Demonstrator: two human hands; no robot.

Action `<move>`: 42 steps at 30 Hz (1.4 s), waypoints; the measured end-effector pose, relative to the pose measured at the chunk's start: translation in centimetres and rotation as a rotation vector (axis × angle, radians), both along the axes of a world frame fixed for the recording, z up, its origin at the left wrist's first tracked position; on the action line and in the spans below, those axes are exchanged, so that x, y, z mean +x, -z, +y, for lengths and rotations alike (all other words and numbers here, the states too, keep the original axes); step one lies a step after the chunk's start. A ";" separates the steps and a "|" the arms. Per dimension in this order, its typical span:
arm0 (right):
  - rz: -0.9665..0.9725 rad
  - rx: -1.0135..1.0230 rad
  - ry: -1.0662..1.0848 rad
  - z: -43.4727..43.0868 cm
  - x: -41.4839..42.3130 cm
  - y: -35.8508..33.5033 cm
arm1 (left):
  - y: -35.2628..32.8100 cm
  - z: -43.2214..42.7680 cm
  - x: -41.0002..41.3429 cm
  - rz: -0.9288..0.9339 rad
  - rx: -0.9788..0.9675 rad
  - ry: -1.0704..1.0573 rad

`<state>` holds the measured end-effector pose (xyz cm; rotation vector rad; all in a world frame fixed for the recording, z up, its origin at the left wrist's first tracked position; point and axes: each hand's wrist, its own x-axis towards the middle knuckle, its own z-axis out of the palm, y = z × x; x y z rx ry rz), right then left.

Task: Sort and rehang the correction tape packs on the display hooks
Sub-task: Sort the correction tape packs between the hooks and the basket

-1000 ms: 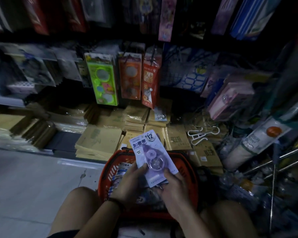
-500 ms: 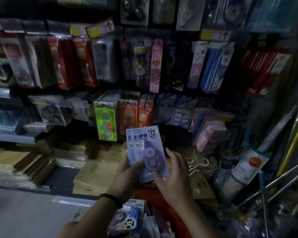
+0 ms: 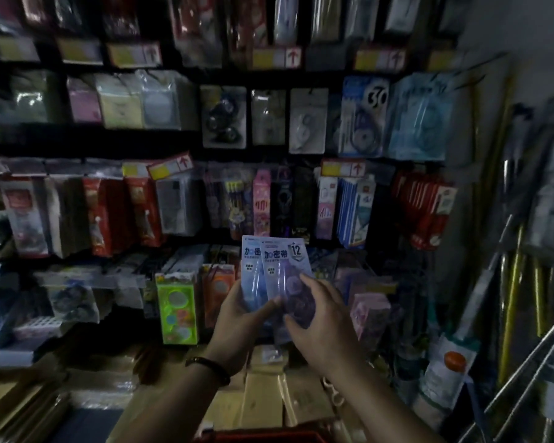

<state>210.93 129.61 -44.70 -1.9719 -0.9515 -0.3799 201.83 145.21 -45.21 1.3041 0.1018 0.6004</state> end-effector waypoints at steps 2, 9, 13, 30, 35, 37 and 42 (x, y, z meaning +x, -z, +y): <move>-0.050 -0.005 0.030 -0.4 1.2 -2.4 | -2.1 0.2 1.0 -0.023 -0.024 0.019; -0.159 0.014 0.141 -3.4 7.1 -8.9 | -8.1 0.0 6.7 -0.102 0.049 -0.015; -0.240 0.009 0.202 -5.1 10.8 -12.3 | -12.4 -0.3 10.0 -0.134 0.130 -0.002; -0.295 0.039 0.478 -10.2 25.5 -24.2 | -24.5 -2.5 21.5 -0.099 0.528 -0.163; -0.380 -0.021 0.530 -10.3 27.8 -26.0 | -23.7 -2.7 23.0 -0.084 0.544 -0.166; -0.382 0.002 0.528 -9.8 28.5 -26.2 | -23.3 -2.5 23.4 -0.084 0.552 -0.177; -0.450 0.065 0.531 -8.8 29.5 -27.0 | -23.5 -1.8 24.4 -0.085 0.491 -0.157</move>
